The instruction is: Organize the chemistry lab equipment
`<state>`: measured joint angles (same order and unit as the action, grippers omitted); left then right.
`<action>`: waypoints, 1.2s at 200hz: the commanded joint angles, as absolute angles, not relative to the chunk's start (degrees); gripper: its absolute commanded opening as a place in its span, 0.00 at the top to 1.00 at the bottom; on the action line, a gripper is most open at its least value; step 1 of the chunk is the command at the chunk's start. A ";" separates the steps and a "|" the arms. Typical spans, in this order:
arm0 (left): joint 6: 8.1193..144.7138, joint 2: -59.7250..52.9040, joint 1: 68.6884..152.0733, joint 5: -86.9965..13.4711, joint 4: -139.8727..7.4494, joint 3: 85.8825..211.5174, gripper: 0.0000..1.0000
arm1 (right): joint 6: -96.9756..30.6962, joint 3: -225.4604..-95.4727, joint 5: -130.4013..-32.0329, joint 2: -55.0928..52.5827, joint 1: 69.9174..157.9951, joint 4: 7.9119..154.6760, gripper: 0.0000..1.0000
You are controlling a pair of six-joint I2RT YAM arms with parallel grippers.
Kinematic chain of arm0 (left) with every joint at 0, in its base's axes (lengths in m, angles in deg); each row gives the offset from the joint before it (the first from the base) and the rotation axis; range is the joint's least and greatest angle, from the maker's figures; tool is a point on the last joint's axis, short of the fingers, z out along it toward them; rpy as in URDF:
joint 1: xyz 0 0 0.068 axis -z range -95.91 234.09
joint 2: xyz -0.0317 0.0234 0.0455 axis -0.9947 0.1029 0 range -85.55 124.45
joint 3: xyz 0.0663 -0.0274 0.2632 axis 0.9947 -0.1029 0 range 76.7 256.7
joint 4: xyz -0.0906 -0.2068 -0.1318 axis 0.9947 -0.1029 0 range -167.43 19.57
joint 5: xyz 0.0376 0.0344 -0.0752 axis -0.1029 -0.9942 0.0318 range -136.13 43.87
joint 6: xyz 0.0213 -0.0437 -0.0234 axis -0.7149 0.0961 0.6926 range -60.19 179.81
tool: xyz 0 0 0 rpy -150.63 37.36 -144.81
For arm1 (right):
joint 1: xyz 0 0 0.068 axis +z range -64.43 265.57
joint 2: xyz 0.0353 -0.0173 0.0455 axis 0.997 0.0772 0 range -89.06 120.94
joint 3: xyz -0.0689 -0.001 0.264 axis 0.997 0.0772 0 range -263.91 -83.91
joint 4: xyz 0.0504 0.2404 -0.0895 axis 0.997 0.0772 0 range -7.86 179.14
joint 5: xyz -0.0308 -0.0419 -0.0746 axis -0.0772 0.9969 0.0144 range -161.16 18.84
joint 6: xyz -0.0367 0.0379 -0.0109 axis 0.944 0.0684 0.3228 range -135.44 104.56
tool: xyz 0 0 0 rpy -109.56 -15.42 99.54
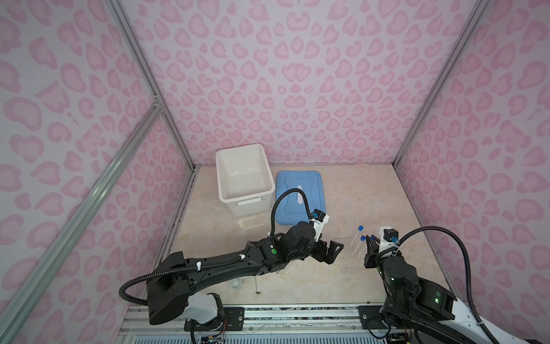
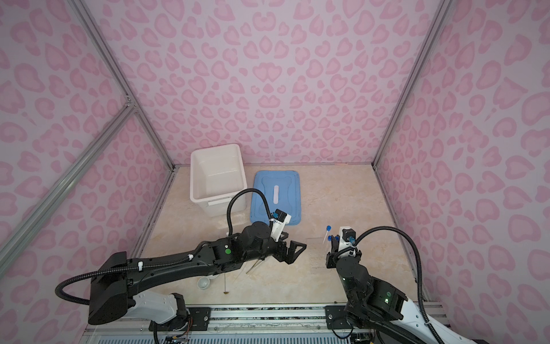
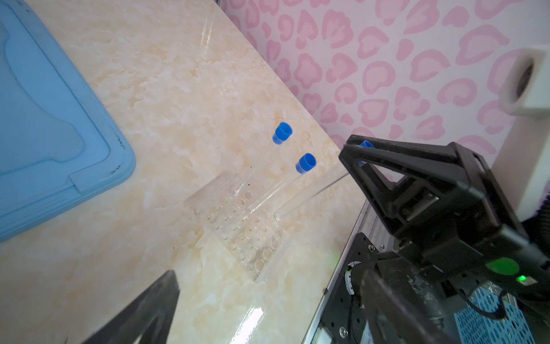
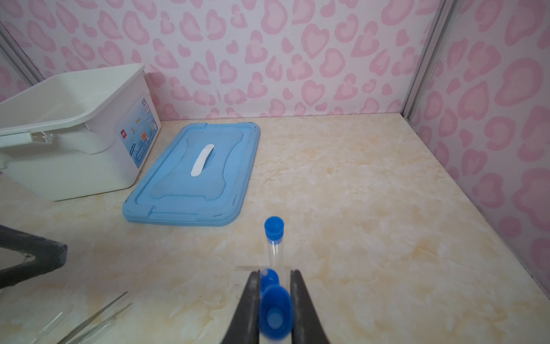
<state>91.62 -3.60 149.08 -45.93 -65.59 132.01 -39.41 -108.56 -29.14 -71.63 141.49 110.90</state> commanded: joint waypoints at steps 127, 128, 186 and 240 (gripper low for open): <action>91.54 -3.29 149.12 -45.96 -63.37 132.68 0.03 | -43.21 -105.83 -27.73 -65.80 141.62 107.71 0.89; 91.54 -3.29 149.17 -45.96 -63.30 132.68 0.03 | -43.21 -105.82 -27.74 -65.78 141.59 107.67 0.89; 91.62 -3.12 149.15 -45.88 -63.22 132.44 0.03 | -43.83 -104.14 -26.52 -66.27 141.56 106.75 0.89; 91.65 -3.05 149.13 -45.86 -63.10 132.39 0.03 | -43.54 -103.16 -26.52 -66.60 141.57 105.96 0.89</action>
<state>91.60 -3.40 149.08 -45.93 -65.57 132.01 -43.08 -103.51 -27.11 -67.04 141.49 106.09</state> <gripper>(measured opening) 0.971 0.152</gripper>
